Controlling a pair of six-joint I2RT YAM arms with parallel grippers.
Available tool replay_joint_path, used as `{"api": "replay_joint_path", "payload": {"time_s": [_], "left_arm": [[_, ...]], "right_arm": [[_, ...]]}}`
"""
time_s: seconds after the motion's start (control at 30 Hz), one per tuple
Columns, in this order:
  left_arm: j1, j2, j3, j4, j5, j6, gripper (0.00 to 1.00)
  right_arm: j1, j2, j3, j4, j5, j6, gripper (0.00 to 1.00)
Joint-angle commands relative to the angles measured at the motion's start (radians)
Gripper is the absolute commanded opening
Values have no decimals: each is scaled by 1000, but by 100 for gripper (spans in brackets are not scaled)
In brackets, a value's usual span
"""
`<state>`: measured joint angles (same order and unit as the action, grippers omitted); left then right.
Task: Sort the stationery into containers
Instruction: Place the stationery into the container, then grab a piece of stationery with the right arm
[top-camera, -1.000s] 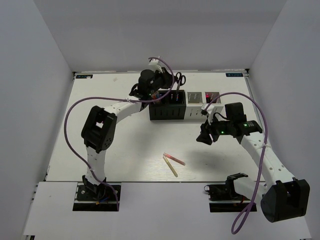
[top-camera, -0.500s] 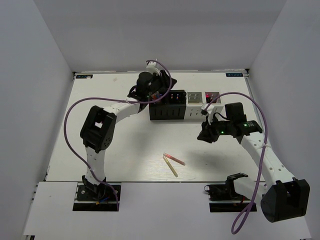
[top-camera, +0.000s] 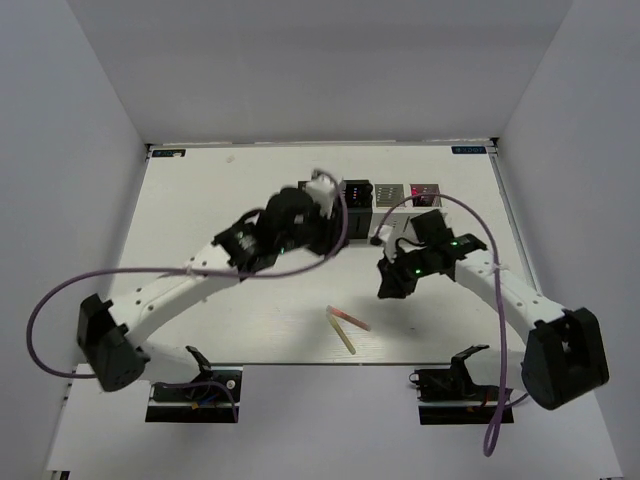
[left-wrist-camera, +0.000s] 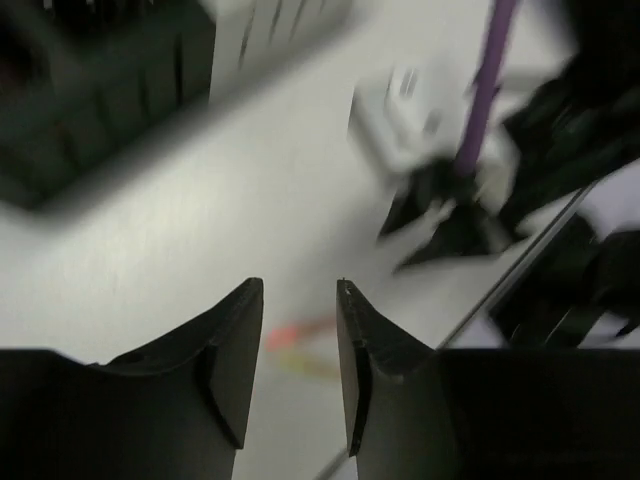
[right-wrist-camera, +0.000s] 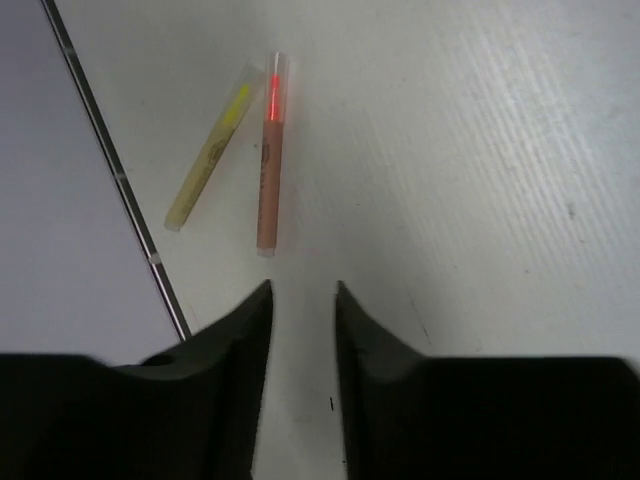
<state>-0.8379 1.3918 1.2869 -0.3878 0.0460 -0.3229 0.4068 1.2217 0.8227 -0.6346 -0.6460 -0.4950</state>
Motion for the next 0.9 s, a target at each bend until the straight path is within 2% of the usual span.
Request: {"api": "replay_joint_path", "payload": {"time_s": [0.0,0.03,0.13,0.2,0.23,0.33,0.43,0.6,0.87], "left_arm": [[-56,-77,-236,-335,-242,-20,47],[-79,-100,-304,-329,-299,-60,50],[-108,-184,-435,-307,-398,-171,53],[-110,-218,-469,-303,-440,-195,58],[-89,-234,-498,-310,-454,-224,58],[-76,-227,-485,-388,-500,-249,59],[-79,-266,-506,-378,-514,-245,59],[-79,-326,-531,-387,-543,-263,62],[-79,-392,-606,-410,-552,-306,76]], "right_arm": [[159,61,46,30,161,33,39],[211,82,50,47,240,62,42],[318,148,81,62,330,116,44],[346,182,98,76,353,147,44],[381,205,107,97,391,159,47],[440,268,168,121,448,205,47],[478,334,240,118,505,243,47],[538,407,262,124,523,263,47],[589,470,274,130,569,280,47]]}}
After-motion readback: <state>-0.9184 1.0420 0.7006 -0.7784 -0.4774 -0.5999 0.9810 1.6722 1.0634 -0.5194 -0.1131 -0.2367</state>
